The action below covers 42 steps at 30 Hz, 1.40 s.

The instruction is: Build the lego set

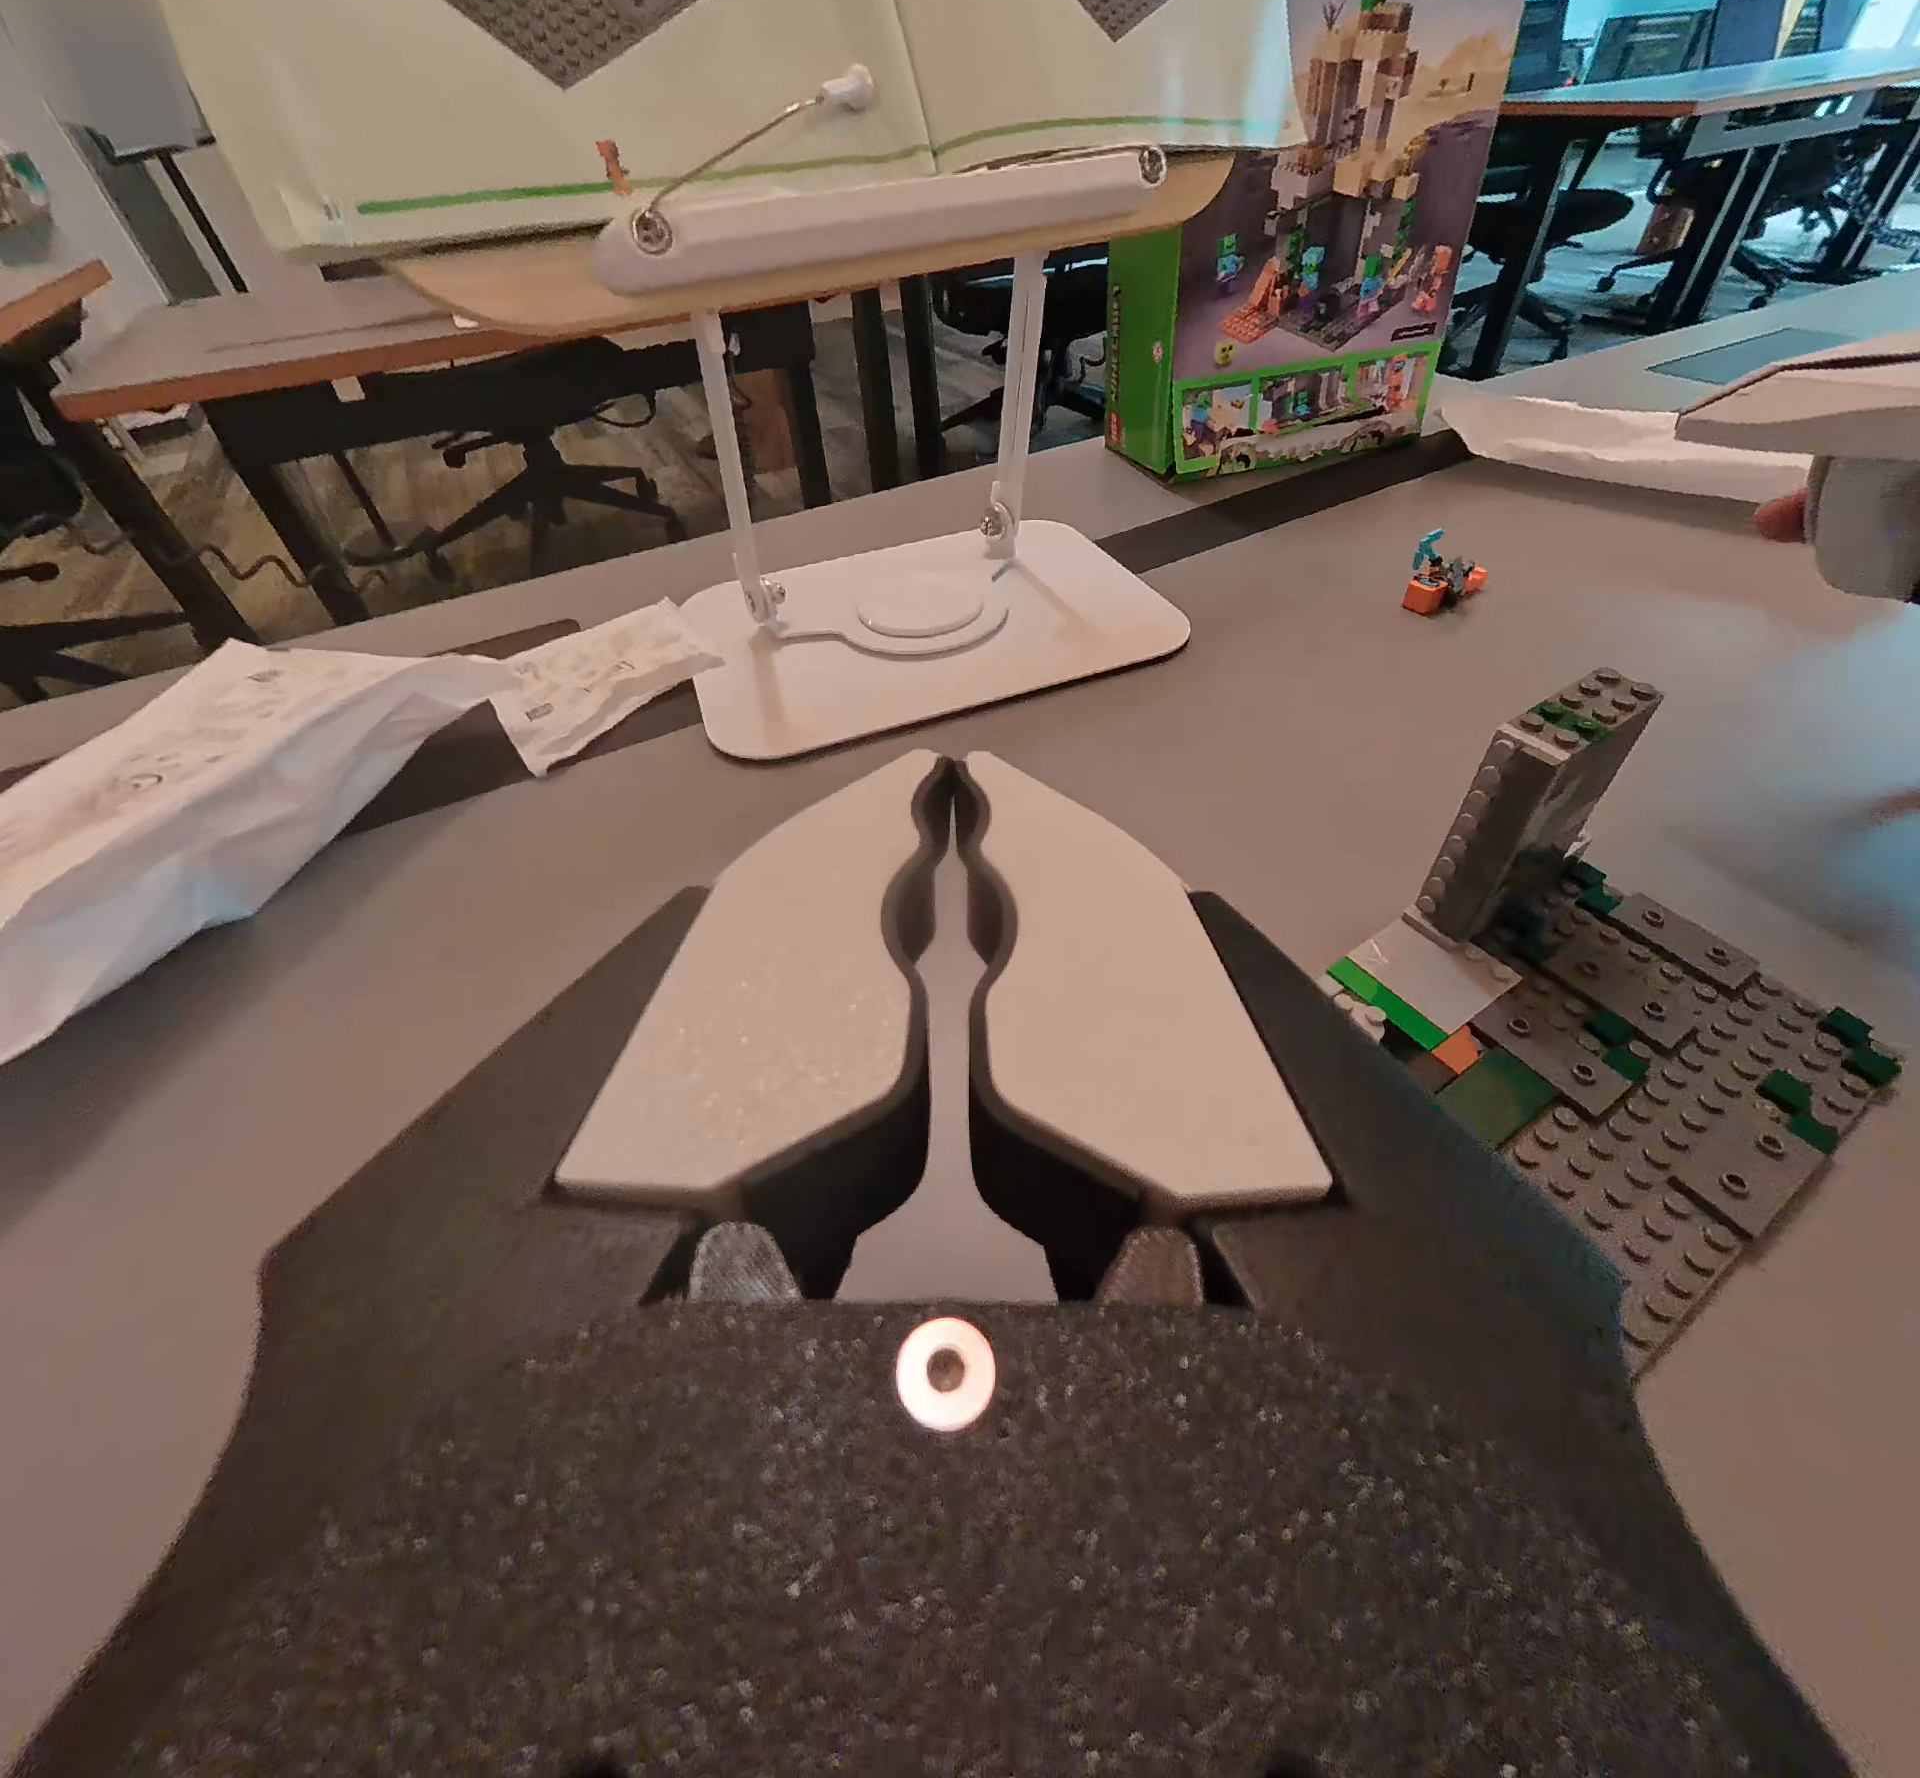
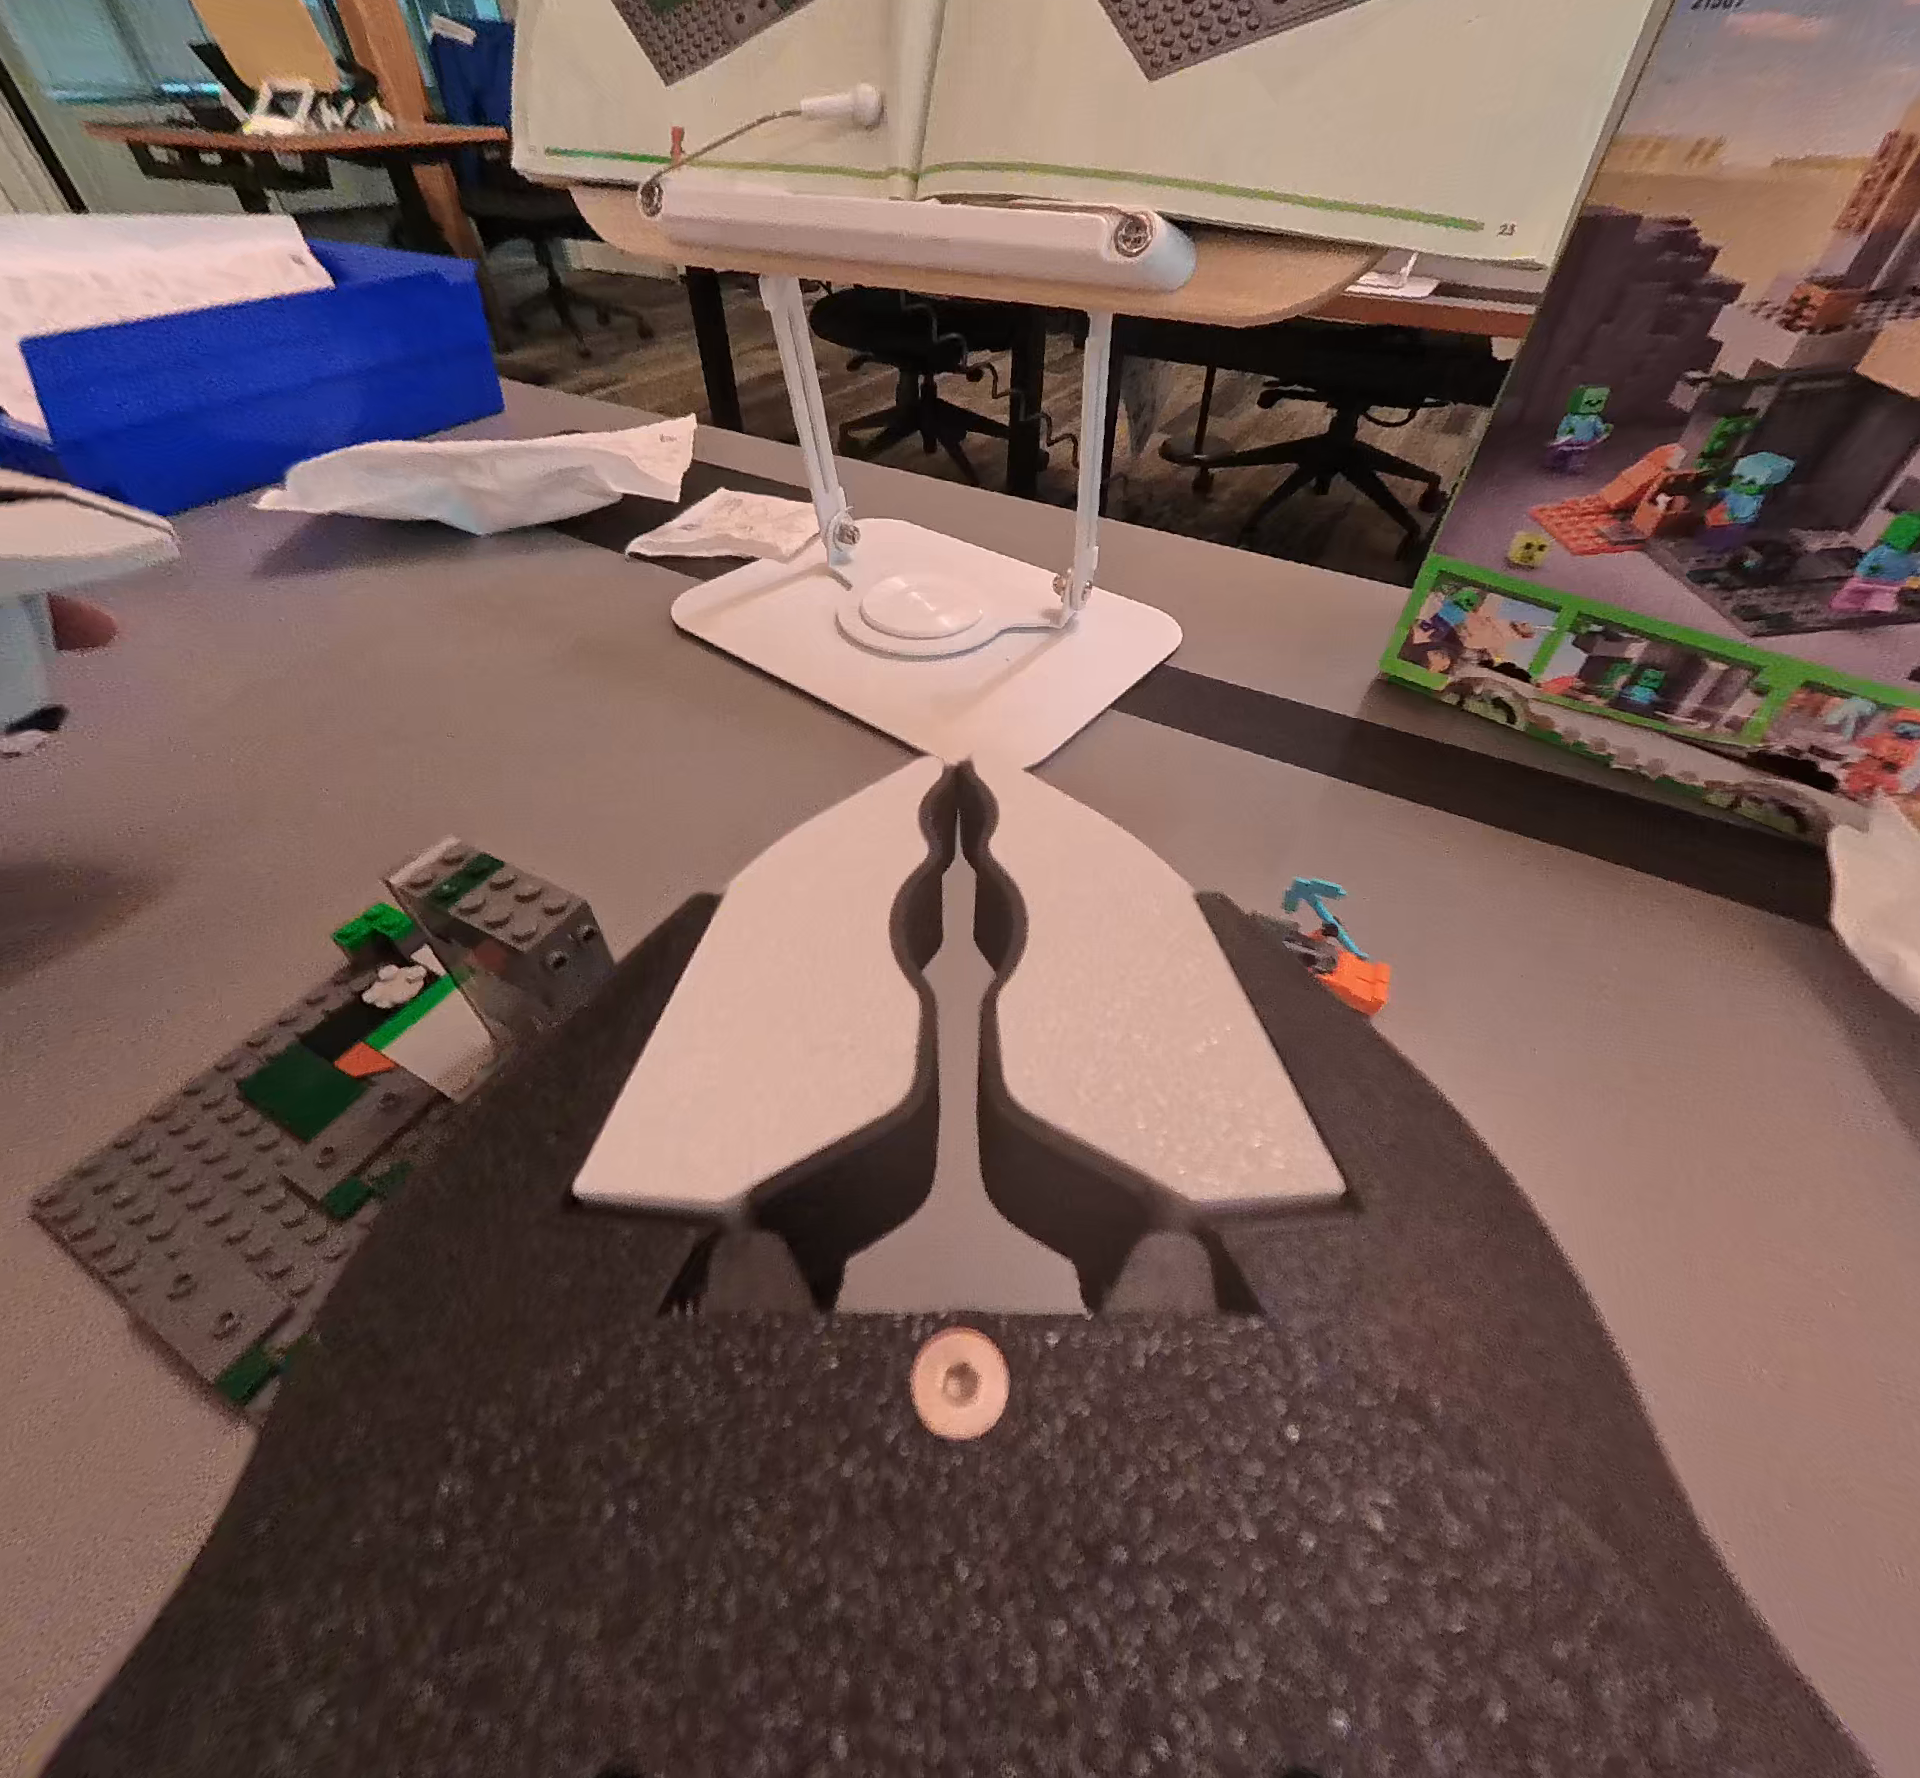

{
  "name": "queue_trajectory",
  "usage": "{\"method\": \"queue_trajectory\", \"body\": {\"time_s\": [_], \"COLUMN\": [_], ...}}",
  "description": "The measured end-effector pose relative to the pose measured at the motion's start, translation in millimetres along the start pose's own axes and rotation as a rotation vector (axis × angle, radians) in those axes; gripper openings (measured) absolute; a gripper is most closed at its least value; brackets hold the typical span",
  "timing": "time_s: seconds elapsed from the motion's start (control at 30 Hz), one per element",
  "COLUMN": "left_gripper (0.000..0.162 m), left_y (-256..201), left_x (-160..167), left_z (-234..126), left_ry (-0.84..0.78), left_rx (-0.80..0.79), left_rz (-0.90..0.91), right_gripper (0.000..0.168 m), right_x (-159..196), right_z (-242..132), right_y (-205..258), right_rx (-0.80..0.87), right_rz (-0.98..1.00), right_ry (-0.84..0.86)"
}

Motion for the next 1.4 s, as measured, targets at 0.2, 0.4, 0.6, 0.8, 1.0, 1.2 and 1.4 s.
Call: {"method": "queue_trajectory", "body": {"time_s": [0.2,0.4,0.6,0.8,1.0,1.2,1.4], "left_gripper": [0.0,0.0,0.0,0.0,0.0,0.005,0.014], "left_y": [0.9,2.5,3.1,4.8,0.4,8.9,30.4], "left_x": [-2.2,-0.9,-4.8,-2.2,-15.2,-56.8,-105.7], "left_z": [-1.5,0.2,-0.1,0.0,10.2,43.1,101.2], "left_ry": [-0.024,-0.008,-0.01,-0.004,-0.01,-0.025,0.002], "left_rx": [0.014,0.022,0.007,-0.006,-0.015,-0.059,-0.068], "left_rz": [0.025,0.08,0.122,0.112,0.154,0.26,0.348], "right_gripper": [0.0,0.0,0.0,0.013,0.029,0.03,0.029], "right_x": [-2.8,-8.9,-9.1,-18.7,-60.8,-92.7,-111.9], "right_z": [-3.8,-7.8,-4.9,-5.6,22.9,69.3,99.0], "right_y": [-2.5,9.5,22.4,5.8,-39.5,-65.1,-102.0], "right_rx": [-0.01,-0.051,-0.026,0.071,0.154,0.144,0.182], "right_rz": [-0.025,-0.115,-0.191,-0.208,-0.412,-0.636,-0.876], "right_ry": [0.002,-0.031,-0.016,-0.055,-0.028,0.019,0.078]}}
Point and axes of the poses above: each gripper's, where its closed fingertips meet, z out along the fingers, x out of its underside, y = z × x across the jaws, the point moved 9 cm from there along -z, back along the fingers, and after that the axes turned 6 degrees about y, right-handed, at the moved point
